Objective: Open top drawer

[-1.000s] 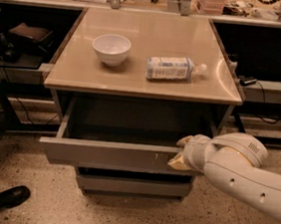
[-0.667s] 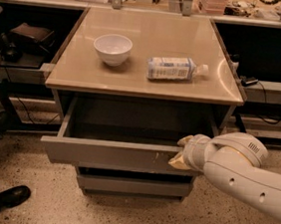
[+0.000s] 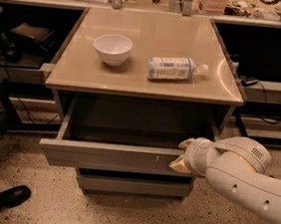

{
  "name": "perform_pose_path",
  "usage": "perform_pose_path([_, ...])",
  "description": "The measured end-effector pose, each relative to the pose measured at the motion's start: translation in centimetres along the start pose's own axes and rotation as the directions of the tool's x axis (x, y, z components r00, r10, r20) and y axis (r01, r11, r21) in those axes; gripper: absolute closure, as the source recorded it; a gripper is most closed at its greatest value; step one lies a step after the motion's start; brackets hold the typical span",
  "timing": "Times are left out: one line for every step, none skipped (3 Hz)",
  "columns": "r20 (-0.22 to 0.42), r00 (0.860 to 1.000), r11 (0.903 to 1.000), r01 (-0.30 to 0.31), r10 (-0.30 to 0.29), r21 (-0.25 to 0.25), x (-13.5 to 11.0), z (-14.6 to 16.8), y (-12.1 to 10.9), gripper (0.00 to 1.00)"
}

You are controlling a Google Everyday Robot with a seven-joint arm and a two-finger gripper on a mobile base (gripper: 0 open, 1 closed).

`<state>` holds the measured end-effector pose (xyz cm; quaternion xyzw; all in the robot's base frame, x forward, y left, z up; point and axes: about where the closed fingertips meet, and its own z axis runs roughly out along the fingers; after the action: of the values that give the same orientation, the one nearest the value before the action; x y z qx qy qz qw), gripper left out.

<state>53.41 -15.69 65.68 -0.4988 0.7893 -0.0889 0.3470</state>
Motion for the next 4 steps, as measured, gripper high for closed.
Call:
perform_pose_path([0.006,1.0,1.0,-0.008,0.008,0.0,0.5,-0.7,0.8,1.0])
perform_pose_path([0.006,1.0,1.0,-0.008,0.008,0.0,0.5,-0.9,0.8,1.0])
perform_pose_path([0.013,1.0,0.9999,-0.015,0.015,0.0,1.0,-1.6,1.7,1.0])
perform_pose_path([0.013,1.0,0.9999,-0.016,0.016,0.0,0.9,-1.8,1.7,1.0])
